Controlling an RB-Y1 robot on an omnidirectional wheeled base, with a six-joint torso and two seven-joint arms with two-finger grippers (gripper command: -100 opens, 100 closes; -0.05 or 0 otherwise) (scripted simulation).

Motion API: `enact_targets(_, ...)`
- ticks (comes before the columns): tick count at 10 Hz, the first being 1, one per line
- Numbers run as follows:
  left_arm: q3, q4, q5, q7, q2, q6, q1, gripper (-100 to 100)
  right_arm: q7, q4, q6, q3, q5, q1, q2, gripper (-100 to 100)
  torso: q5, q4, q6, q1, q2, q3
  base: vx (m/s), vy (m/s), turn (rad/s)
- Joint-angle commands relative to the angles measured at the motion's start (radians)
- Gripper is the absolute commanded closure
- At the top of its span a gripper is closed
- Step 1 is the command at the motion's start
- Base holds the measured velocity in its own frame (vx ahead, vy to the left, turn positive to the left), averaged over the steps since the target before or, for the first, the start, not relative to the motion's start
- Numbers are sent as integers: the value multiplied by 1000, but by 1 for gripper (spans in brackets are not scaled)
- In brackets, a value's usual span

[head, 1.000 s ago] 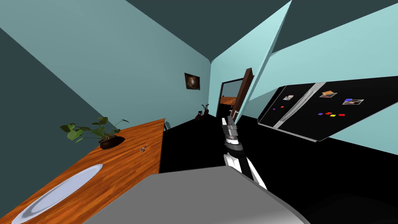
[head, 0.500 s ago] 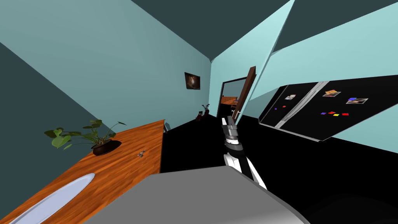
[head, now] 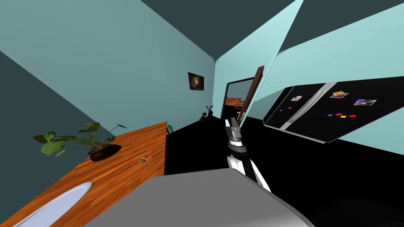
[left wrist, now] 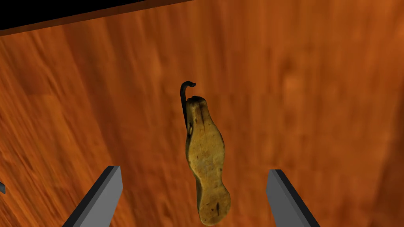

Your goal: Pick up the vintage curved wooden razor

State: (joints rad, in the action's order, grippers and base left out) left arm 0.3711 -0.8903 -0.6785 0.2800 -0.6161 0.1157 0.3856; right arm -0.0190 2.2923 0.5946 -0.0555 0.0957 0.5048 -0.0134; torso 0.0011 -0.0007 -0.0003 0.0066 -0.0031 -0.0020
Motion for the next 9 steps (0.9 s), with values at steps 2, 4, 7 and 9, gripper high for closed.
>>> enact_targets(2, 0, 1, 0, -2, 0, 3, 0, 0, 0, 0, 0, 0, 0, 0, 0, 0, -1, 0, 0, -3, 2, 1, 11, 27, -4)
enact_targets(4, -21, 49, 34, -13, 47, -7, -27, -100, 0, 0, 0, 0, 0, 0, 0, 0, -1, 1, 0, -5, 4, 2, 2, 46, 6)
enact_targets(7, -42, 97, 68, -24, 95, -16, -53, -100, 0, 0, 0, 0, 0, 0, 0, 0, -1, 1, 0, -4, 3, 2, 8, 51, 3)
enact_targets(9, -53, 96, 79, -27, 104, -15, -51, -100, 0, 0, 0, 0, 0, 0, 0, 0, -1, 1, 0, -4, 4, 2, -3, 40, 2)
